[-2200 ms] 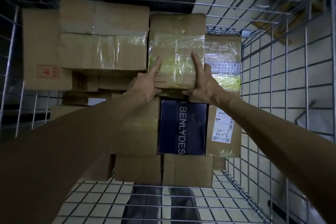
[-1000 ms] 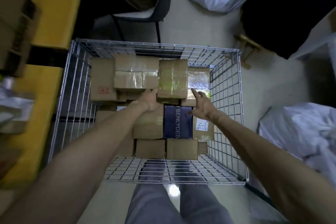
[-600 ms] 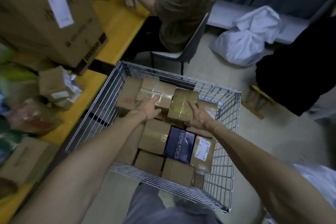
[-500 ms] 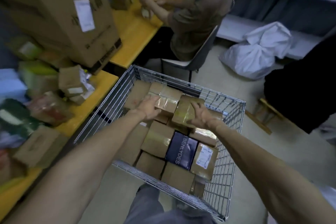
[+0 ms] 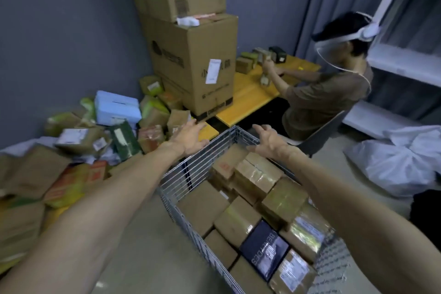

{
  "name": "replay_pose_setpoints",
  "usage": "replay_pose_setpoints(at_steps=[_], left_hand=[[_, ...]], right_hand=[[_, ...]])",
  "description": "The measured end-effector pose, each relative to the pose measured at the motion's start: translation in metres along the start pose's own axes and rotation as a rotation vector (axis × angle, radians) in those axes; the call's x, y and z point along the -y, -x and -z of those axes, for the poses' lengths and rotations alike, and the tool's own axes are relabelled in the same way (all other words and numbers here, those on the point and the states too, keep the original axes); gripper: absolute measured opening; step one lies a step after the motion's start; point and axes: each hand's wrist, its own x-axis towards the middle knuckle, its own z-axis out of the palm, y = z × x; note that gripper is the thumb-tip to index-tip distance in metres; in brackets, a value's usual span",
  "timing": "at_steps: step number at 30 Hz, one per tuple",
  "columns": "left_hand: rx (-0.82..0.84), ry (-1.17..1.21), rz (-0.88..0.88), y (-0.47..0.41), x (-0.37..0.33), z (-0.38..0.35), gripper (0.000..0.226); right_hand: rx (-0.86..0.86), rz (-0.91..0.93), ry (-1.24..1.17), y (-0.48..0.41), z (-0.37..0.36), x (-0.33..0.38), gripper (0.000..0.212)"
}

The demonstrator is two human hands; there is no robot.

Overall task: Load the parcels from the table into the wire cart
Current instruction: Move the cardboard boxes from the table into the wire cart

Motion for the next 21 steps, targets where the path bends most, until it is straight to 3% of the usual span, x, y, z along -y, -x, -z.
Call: replay_pose_setpoints(at_steps=[12,21], left_hand=[[-0.266,-0.061,0.276,0.132,0.19,0.113,0.065],[-0.343,-0.048,0.458,0.243,0.321,0.153,0.061]], right_hand=[[-0.08,0.323,0.071,-0.01,0.002,0.251,0.086],[-0.132,0.505,0.081,0.002,-0.033,0.413,0.085]])
